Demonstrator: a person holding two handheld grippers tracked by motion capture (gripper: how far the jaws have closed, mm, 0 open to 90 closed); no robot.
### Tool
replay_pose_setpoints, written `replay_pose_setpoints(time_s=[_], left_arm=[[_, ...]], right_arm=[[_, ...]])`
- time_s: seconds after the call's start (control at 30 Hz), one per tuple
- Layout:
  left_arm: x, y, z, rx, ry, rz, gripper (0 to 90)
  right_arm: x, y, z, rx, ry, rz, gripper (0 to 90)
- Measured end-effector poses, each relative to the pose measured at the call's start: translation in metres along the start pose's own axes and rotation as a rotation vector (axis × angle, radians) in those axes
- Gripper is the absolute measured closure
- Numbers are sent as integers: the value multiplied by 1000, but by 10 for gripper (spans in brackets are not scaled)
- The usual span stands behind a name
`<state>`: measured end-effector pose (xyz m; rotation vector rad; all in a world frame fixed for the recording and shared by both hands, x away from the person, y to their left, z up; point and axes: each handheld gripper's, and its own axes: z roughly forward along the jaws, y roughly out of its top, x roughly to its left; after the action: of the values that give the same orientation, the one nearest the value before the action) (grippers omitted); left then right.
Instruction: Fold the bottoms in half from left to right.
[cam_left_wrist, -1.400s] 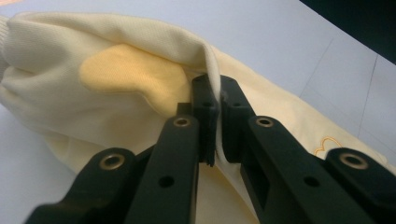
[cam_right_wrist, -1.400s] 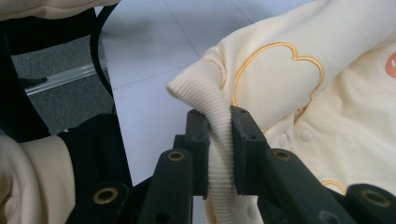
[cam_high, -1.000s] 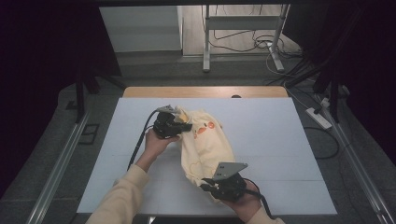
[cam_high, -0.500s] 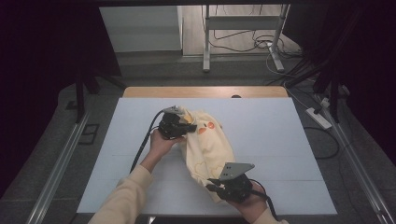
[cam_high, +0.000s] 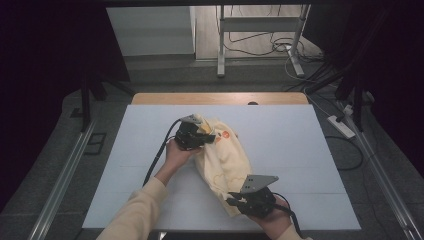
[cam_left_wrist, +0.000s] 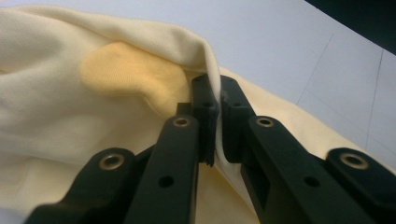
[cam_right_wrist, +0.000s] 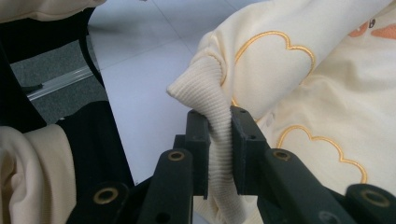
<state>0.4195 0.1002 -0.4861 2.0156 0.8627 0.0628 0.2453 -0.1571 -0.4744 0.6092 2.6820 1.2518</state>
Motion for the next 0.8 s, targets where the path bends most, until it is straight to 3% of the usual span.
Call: replay_pose_setpoints(time_s=[0.8], left_arm=[[-4, 4, 29, 11, -11, 4, 854]], right_arm=[[-7, -11, -10, 19, -24, 34, 799]])
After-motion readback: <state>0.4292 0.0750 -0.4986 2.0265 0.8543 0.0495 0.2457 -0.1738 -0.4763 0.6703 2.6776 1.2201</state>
